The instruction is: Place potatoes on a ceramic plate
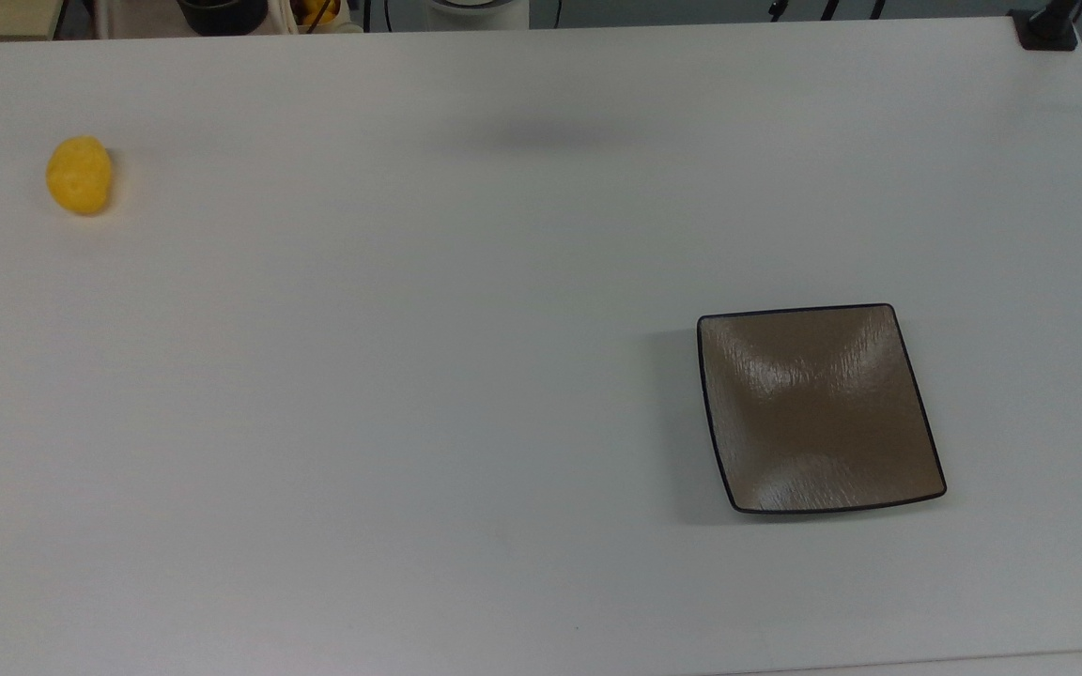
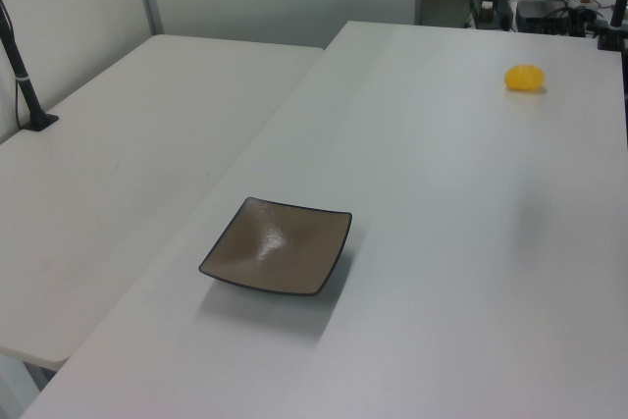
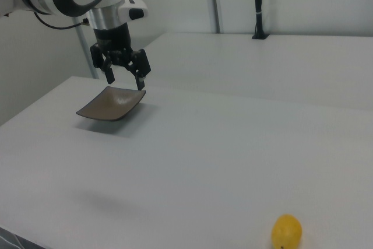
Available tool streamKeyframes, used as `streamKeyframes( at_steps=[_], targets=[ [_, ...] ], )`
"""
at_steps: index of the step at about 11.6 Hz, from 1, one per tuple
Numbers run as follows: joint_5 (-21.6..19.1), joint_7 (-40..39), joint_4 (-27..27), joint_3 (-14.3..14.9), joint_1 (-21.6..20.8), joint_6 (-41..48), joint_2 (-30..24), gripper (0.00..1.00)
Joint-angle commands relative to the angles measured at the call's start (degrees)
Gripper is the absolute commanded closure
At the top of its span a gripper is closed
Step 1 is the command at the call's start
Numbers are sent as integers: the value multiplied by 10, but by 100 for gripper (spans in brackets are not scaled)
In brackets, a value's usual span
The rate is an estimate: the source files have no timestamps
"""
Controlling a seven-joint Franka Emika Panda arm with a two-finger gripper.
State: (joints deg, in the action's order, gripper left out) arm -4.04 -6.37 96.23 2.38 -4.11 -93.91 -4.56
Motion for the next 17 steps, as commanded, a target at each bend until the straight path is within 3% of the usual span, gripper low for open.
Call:
streamKeyframes(
  at_steps=[1, 6, 9, 17],
  targets=[
    [-4, -13, 8, 14, -12, -8, -9, 0],
    [18, -29, 8, 15, -1, -4, -8, 0],
    [23, -107, 8, 31, 19, 4, -10, 0],
    [25, -154, 6, 32, 135, -5, -7, 0]
  ],
)
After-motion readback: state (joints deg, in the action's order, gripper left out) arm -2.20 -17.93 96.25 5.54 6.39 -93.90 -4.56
